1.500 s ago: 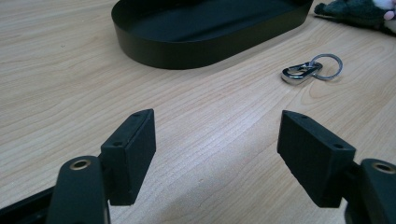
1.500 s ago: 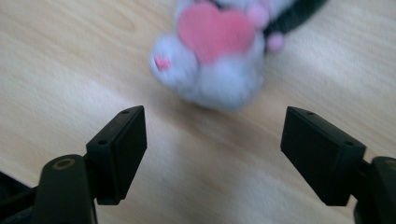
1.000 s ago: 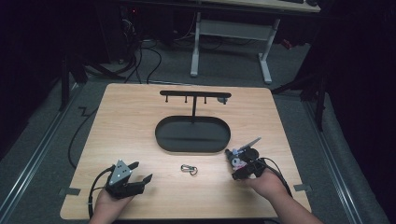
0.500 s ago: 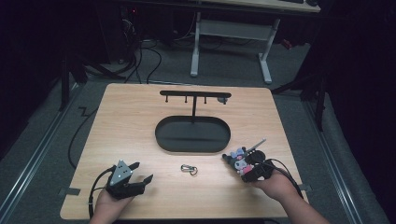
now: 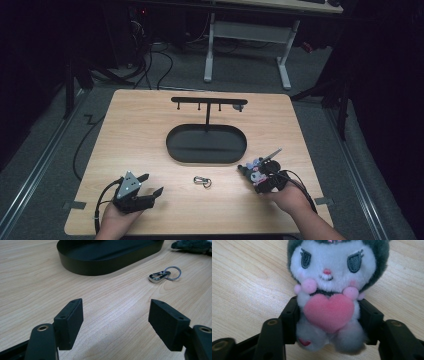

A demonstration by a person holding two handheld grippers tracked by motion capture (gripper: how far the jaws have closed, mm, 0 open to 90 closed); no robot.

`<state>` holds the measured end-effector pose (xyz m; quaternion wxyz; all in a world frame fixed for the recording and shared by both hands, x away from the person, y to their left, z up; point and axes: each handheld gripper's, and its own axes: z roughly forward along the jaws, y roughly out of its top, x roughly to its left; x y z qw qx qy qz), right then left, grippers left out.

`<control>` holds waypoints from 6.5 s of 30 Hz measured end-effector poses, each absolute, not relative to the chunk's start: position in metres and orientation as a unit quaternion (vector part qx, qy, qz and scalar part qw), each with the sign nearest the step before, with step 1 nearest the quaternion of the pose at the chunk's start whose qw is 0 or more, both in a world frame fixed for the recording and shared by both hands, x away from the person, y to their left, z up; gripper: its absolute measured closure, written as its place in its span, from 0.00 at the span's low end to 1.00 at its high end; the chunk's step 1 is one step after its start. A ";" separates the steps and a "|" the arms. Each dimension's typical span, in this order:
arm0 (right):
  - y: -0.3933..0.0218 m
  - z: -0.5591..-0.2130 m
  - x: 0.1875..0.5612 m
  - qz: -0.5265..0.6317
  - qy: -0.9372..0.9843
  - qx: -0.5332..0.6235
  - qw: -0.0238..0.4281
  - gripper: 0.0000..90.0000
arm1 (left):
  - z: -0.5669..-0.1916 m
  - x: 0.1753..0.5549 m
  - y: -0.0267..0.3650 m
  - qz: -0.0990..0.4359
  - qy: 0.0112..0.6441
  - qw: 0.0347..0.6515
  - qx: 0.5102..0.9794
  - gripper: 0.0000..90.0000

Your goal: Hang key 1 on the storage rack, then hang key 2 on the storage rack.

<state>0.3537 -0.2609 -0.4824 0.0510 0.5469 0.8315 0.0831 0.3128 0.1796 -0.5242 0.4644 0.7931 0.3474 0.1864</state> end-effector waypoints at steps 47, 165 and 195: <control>-0.263 -0.424 0.342 0.134 0.843 0.521 0.032 0.55 | -0.522 0.312 0.174 0.198 0.331 0.463 0.798 0.30; -0.238 -0.370 0.448 0.138 0.836 0.527 0.066 0.55 | -0.525 0.308 0.174 0.197 0.320 0.444 0.813 0.31; -0.232 -0.408 0.459 0.150 0.818 0.551 0.073 0.45 | -0.526 0.308 0.172 0.196 0.317 0.439 0.818 0.31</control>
